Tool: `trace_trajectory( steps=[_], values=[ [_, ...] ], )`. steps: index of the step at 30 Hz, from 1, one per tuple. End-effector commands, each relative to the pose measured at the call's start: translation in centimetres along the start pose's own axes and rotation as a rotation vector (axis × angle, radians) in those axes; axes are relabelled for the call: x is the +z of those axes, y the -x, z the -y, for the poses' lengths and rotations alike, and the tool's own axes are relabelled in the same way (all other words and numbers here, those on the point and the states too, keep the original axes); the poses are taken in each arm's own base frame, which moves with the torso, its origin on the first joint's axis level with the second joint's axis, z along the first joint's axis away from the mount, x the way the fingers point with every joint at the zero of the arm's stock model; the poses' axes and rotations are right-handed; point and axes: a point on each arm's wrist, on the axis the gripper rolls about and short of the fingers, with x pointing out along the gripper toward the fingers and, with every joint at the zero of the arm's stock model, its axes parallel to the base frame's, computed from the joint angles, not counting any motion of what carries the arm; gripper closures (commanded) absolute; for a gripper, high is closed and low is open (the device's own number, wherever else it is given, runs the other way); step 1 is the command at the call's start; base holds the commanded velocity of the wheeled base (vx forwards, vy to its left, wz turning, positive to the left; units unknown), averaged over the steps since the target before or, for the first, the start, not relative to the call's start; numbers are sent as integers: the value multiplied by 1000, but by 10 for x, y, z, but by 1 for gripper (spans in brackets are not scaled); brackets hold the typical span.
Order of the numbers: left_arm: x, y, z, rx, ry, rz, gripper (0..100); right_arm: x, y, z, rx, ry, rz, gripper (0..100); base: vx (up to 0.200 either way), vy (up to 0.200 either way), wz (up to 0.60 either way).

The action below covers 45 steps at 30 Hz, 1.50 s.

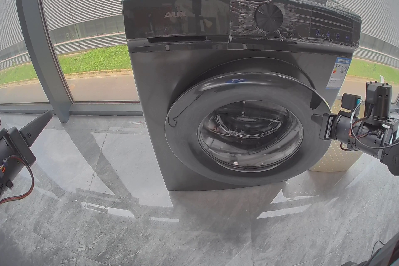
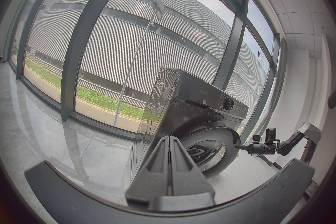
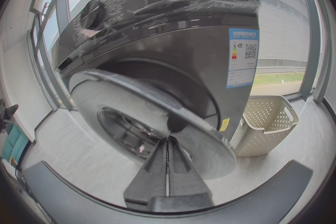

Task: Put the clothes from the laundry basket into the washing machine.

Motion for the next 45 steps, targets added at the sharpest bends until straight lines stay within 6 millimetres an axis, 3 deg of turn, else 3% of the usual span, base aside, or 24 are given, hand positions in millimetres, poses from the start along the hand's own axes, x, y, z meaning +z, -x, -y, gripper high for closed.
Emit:
trace_trajectory(
  steps=[1,5,13,16,22,28,29,31,35,38,39,45],
  values=[
    [0,0,0,0,1,0,100,3,-22,18,-61,-17,23,100,0,0,0],
    [-2,2,0,0,-1,-1,100,11,-22,26,-79,-23,82,100,0,0,0],
    [-4,2,-1,2,-1,-6,100,17,-8,17,-9,17,114,100,0,0,0],
    [-3,6,0,-2,-6,8,100,25,7,10,39,33,161,100,0,0,0],
    [-9,16,0,-2,-13,12,100,19,38,1,177,100,172,100,0,0,0],
    [-17,44,0,16,-75,70,100,-13,102,1,383,220,200,100,0,0,0],
    [-17,44,0,16,-75,70,100,-13,102,1,383,220,200,100,0,0,0],
    [-31,63,0,20,-86,91,100,-34,139,3,445,267,250,100,0,0,0],
    [-52,91,0,-5,-97,125,100,-64,181,7,464,295,349,100,0,0,0],
    [-57,100,1,-9,-99,141,100,-75,195,8,464,306,390,100,0,0,0],
    [-65,109,0,-9,-103,142,100,-89,206,11,451,312,422,100,0,0,0],
    [-100,137,-5,-5,-107,150,100,-143,232,19,416,308,415,100,0,0,0]
  ],
)
